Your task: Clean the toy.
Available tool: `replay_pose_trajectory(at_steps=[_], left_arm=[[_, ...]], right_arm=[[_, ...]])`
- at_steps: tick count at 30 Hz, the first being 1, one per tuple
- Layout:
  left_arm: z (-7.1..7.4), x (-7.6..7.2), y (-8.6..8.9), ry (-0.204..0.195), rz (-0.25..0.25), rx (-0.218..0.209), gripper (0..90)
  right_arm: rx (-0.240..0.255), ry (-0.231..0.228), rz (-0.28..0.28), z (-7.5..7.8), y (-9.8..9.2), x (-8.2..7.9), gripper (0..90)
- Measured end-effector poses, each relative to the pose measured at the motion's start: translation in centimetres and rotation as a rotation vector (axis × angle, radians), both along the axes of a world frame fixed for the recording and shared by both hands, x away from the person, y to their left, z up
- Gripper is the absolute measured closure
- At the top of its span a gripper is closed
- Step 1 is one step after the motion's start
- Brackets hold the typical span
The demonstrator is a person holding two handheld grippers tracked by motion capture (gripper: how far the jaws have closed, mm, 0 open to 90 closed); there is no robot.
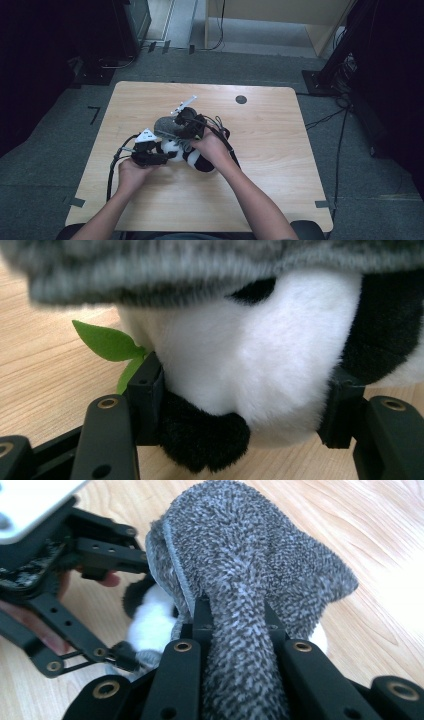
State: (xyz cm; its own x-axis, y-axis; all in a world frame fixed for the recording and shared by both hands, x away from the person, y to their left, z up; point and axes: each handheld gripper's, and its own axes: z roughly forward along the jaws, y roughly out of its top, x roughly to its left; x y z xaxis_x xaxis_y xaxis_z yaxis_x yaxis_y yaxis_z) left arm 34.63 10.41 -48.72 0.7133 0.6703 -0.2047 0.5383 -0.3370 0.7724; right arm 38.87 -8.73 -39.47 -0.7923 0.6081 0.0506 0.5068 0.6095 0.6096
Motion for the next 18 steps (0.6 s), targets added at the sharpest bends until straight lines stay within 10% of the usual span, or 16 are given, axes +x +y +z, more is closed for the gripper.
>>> replay_pose_trajectory(at_steps=[18], left_arm=[[-0.1,-0.1,0.0,-0.011,-0.002,-0.009,36.3]], right_arm=[[0.031,0.095,-0.171,-1.0,-6.1,3.4,78.0]])
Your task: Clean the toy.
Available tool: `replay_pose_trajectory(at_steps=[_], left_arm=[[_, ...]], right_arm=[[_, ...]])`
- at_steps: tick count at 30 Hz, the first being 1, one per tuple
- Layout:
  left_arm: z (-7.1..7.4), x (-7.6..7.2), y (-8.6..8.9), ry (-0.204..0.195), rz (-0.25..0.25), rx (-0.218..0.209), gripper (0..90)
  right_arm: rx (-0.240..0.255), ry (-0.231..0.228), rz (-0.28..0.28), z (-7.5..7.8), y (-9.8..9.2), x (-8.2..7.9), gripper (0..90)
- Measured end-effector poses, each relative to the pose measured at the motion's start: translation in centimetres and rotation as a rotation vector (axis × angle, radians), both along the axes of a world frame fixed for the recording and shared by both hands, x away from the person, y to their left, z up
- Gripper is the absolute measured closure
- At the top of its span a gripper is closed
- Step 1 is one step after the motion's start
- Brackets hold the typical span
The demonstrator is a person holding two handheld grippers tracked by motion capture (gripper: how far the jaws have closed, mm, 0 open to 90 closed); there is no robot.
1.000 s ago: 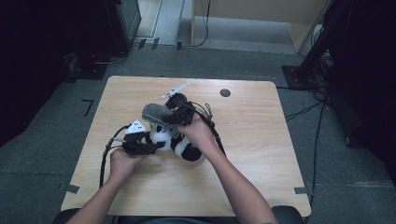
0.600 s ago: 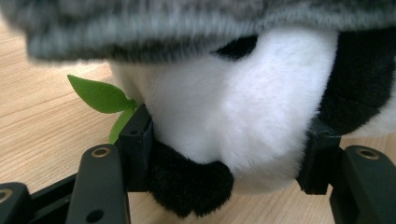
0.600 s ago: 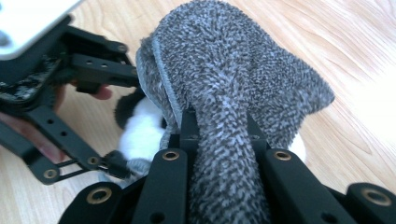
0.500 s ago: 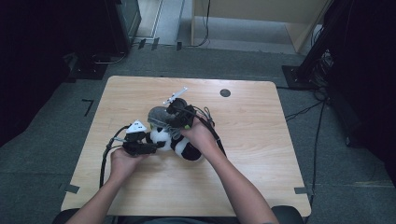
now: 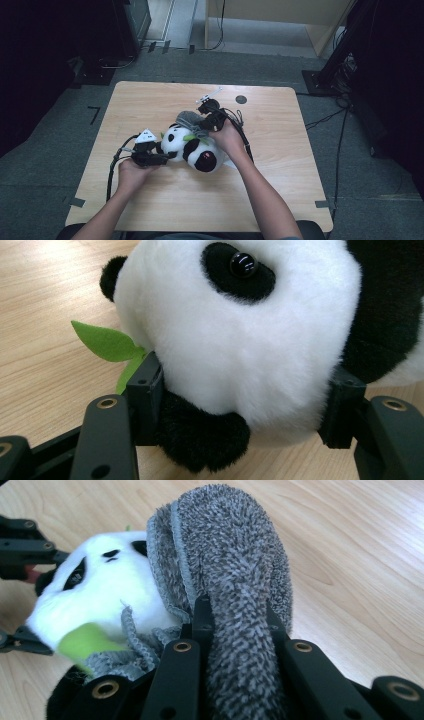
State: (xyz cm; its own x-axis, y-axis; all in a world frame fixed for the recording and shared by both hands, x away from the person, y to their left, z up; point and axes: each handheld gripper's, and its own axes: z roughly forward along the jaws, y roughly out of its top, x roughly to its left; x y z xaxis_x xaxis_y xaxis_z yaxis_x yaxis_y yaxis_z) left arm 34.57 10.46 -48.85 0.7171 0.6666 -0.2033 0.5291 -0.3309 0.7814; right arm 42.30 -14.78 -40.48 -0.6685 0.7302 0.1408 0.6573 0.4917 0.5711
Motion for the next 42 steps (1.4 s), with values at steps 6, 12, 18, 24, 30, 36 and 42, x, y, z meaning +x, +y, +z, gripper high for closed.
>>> replay_pose_trajectory(at_steps=[6,12,18,24,30,36,42], left_arm=[[0.0,0.0,0.0,-0.002,-0.002,0.000,35.7],[-0.2,-0.1,0.2,-0.015,-0.004,-0.017,34.5],[-0.2,-0.1,0.2,-0.014,0.000,-0.021,33.4],[-0.2,-0.1,0.2,-0.019,-0.002,-0.019,32.5],[-0.1,-0.2,0.2,-0.015,0.001,-0.011,32.4],[-0.2,-0.2,0.0,-0.016,0.006,0.002,32.4],[0.0,0.0,-0.2,-0.004,0.014,0.006,34.8]], right_arm=[[0.001,-0.015,-0.027,0.3,-0.8,0.1,77.9],[0.029,-0.049,-0.032,1.8,-1.3,-0.2,78.1],[0.060,-0.104,0.010,4.4,-0.1,-1.3,78.1],[0.052,-0.110,0.097,4.6,3.1,-2.1,77.9],[0.022,-0.065,0.180,2.8,6.5,-3.0,77.8],[-0.037,-0.051,0.222,0.9,7.6,-3.4,78.3],[-0.052,-0.060,0.210,0.9,6.8,-2.9,78.4]])
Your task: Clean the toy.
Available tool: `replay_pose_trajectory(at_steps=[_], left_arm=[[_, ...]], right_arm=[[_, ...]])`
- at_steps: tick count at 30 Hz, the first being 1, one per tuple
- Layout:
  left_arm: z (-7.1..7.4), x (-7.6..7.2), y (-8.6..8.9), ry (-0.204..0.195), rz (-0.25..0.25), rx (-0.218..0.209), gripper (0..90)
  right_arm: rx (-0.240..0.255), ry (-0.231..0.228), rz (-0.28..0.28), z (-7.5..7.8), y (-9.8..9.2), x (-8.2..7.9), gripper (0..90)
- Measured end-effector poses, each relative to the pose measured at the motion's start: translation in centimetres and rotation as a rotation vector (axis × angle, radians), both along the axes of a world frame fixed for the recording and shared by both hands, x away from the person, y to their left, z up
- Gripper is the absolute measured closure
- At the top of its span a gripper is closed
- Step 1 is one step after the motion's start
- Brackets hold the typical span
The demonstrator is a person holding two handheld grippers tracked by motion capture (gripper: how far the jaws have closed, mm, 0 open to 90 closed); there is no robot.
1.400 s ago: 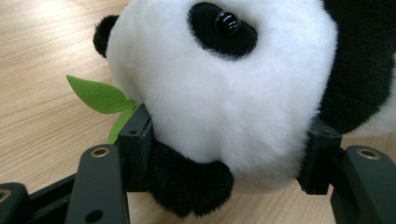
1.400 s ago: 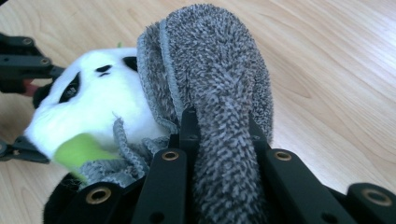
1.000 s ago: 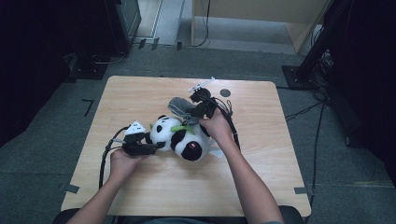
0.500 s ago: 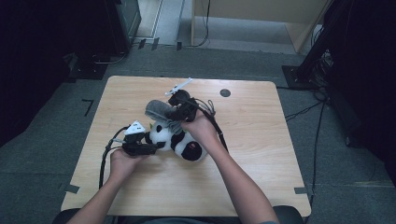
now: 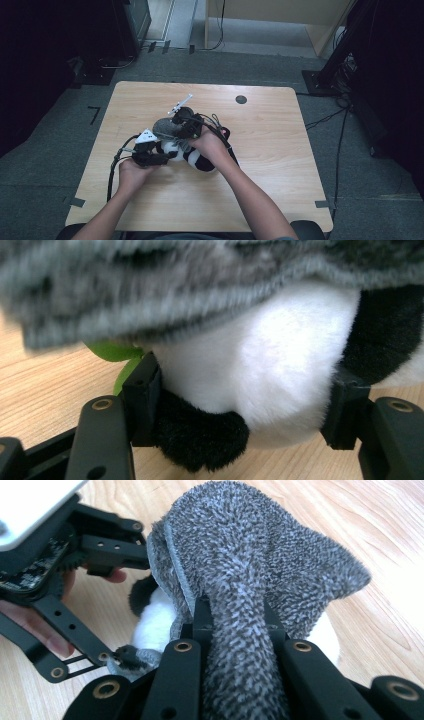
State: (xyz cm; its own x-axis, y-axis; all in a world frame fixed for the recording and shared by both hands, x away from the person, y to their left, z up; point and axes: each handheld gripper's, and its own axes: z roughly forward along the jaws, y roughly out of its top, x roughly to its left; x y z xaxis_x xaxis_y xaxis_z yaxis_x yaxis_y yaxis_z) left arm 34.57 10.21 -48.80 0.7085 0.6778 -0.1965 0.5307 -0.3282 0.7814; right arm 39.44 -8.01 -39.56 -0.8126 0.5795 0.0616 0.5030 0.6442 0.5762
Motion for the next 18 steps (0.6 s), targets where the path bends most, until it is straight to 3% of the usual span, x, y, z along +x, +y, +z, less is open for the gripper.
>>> replay_pose_trajectory(at_steps=[3,5,7,9,12,18], left_arm=[[0.0,0.0,0.0,0.002,0.001,-0.005,35.1],[-0.1,0.1,0.1,0.000,-0.003,-0.004,35.0],[-0.1,0.0,0.1,-0.001,-0.008,0.000,35.0],[-0.1,0.0,0.1,-0.002,-0.007,-0.003,35.0],[0.0,0.0,0.0,0.000,-0.005,-0.011,35.0],[-0.1,0.1,0.1,0.003,-0.005,-0.016,34.8]], right_arm=[[0.009,0.006,-0.032,0.1,-1.0,0.5,78.4],[-0.011,-0.002,-0.068,0.3,-1.8,0.9,78.2],[-0.006,0.020,-0.106,0.1,-2.9,1.4,78.3],[-0.032,0.038,-0.146,-0.5,-4.2,2.0,78.3],[0.006,0.064,-0.179,-0.9,-6.1,2.7,78.2],[0.026,0.052,-0.239,-0.5,-8.0,3.2,78.0]])
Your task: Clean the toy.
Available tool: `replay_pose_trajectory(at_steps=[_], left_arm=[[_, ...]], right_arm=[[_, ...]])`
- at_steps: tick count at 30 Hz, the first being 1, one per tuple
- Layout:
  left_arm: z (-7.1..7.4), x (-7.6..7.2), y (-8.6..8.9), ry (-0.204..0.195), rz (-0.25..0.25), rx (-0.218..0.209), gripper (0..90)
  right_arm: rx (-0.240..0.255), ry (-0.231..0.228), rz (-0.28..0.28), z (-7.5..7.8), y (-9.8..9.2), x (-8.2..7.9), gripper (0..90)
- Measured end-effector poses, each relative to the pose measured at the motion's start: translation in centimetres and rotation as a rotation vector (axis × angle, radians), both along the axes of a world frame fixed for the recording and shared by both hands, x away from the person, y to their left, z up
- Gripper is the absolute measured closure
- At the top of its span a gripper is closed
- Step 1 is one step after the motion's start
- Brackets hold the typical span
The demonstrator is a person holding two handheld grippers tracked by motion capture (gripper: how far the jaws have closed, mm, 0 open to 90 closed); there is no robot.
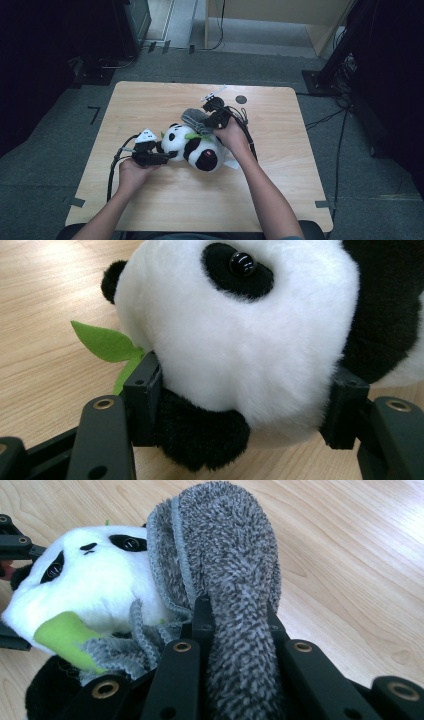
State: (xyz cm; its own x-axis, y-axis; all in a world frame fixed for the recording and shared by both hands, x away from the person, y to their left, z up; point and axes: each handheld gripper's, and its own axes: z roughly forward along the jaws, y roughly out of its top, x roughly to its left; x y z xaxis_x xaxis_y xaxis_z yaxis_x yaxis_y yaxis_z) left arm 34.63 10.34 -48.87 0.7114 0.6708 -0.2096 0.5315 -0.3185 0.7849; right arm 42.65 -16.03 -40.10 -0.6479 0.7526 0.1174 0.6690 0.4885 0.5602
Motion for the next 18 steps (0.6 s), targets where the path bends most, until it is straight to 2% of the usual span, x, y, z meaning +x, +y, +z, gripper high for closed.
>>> replay_pose_trajectory(at_steps=[3,7,10,13,18], left_arm=[[0.0,0.0,0.1,0.002,0.000,-0.003,34.6],[0.0,0.0,0.1,0.003,0.001,-0.001,33.7],[-0.2,-0.2,0.1,-0.005,0.006,0.001,32.8],[-0.2,-0.3,0.1,-0.007,0.006,0.000,32.7],[-0.2,-0.2,0.1,0.002,0.007,-0.007,32.1]], right_arm=[[-0.019,-0.019,-0.013,0.3,-0.6,0.0,78.1],[-0.015,-0.029,-0.032,0.7,-1.4,0.1,78.2],[-0.017,-0.065,-0.062,1.6,-2.1,0.1,78.3],[0.006,-0.098,-0.070,2.6,-2.9,-0.1,78.3],[0.090,-0.142,-0.072,4.8,-3.9,-0.8,78.3]])
